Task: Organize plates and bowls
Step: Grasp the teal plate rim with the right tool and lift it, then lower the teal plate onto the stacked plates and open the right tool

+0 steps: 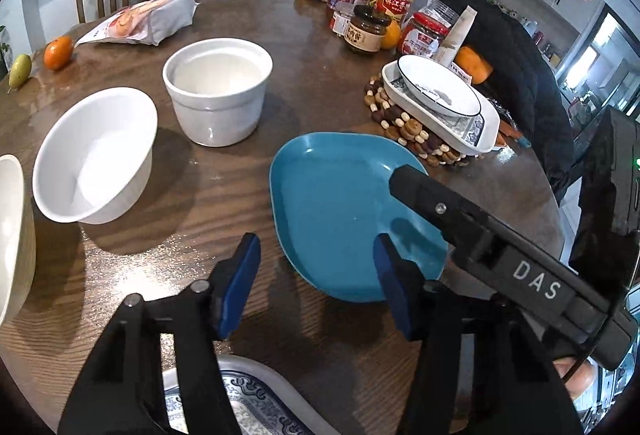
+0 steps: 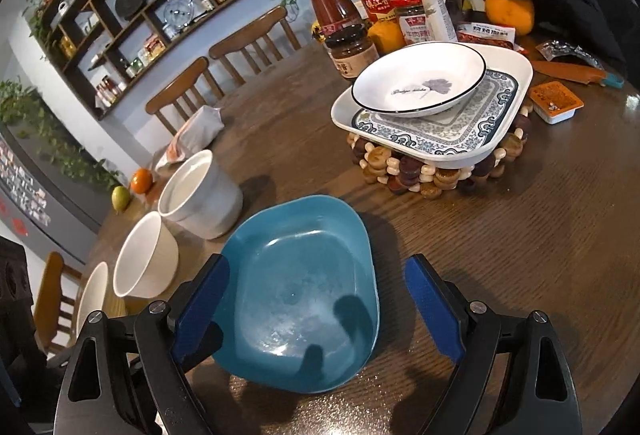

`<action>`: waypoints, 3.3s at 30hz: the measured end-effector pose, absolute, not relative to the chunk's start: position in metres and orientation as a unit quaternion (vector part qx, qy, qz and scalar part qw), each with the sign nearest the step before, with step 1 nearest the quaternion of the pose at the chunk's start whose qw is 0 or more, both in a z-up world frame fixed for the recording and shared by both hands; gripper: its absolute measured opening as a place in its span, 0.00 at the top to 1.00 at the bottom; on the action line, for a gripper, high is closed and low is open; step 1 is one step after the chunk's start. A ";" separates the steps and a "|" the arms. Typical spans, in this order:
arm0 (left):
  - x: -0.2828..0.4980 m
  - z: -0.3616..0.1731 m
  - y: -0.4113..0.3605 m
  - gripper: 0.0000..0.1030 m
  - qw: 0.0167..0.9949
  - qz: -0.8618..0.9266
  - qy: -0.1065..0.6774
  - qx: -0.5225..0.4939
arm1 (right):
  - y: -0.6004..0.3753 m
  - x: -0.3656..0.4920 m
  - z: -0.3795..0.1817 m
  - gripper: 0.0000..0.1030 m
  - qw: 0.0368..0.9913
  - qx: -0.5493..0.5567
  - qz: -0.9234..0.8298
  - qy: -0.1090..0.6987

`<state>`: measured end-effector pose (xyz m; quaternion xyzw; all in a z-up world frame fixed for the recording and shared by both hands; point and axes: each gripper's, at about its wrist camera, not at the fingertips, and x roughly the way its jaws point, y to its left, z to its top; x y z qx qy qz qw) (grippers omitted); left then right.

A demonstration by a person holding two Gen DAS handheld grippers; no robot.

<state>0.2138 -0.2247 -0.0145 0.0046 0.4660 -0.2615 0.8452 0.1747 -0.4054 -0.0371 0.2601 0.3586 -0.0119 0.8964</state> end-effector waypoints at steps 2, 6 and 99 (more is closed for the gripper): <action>0.215 -0.016 -0.225 0.53 0.844 -0.261 0.468 0.005 | -0.406 0.177 -0.039 0.13 0.895 0.261 -0.008 0.361; 0.217 -0.020 -0.226 0.63 0.838 -0.263 0.478 0.003 | -0.405 0.178 -0.041 0.18 0.896 0.261 0.001 0.359; 0.053 -0.023 -0.083 0.71 0.869 -0.203 0.447 -0.058 | -0.237 0.067 -0.027 0.44 0.927 0.075 0.094 0.356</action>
